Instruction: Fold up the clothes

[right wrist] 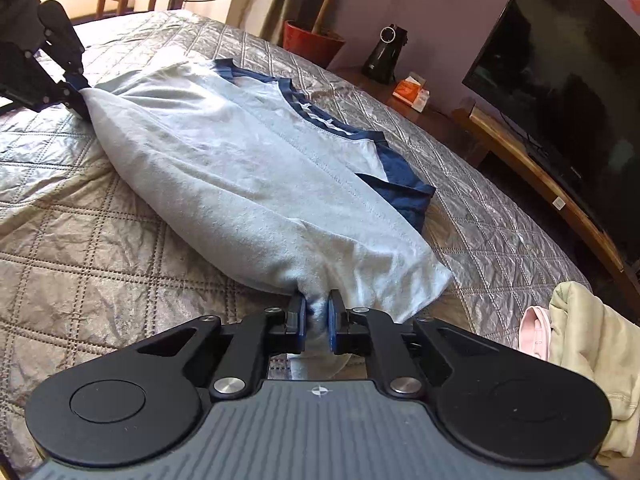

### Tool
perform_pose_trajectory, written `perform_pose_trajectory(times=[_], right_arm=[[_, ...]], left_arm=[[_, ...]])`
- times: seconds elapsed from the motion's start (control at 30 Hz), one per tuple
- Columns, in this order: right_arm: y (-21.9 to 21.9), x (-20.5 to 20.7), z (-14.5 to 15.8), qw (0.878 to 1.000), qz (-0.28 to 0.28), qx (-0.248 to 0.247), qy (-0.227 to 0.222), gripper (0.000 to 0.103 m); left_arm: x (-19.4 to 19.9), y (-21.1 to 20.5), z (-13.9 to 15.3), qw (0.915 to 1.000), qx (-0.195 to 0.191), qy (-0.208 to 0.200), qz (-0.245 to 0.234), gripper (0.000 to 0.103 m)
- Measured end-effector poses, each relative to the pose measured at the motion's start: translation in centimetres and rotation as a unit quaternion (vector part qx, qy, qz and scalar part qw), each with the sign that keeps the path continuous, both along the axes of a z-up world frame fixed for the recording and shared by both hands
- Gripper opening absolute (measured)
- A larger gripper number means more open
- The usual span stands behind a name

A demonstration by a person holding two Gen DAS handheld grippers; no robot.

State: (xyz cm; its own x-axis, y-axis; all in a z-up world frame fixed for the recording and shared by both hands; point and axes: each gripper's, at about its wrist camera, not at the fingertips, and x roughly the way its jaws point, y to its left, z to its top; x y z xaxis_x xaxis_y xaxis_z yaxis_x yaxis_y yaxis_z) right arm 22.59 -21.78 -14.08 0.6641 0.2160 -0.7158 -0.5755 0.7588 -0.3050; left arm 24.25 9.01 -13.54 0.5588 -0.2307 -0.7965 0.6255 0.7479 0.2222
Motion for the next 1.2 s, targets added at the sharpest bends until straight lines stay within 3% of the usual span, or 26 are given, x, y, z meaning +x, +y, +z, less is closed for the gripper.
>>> perform_pose_trajectory(times=[0.37, 0.63, 0.83, 1.0, 1.2], right_arm=[[-1.9, -3.4, 3.7, 0.998, 0.024, 0.019, 0.063, 0.012], [-2.4, -3.7, 7.6, 0.994, 0.025, 0.054, 0.096, 0.012], [-2.7, -3.1, 10.5, 0.99, 0.023, 0.081, 0.117, 0.012], [-2.6, 4.5, 11.9, 0.989, 0.001, 0.101, 0.104, 0.012], [-1.4, 12.5, 8.2, 0.989, -0.029, 0.081, 0.118, 0.013]], left_arm=[[-6.5, 1.3, 2.8, 0.9973, -0.058, 0.041, 0.02, 0.007], [-9.8, 3.7, 5.5, 0.9884, -0.115, 0.095, 0.03, 0.007], [-4.3, 5.2, 6.7, 0.9723, -0.176, 0.128, 0.085, 0.008], [3.1, 5.6, 7.9, 0.9681, -0.191, 0.114, 0.116, 0.008], [10.3, 4.7, 4.9, 0.9669, -0.172, 0.11, 0.152, 0.009]])
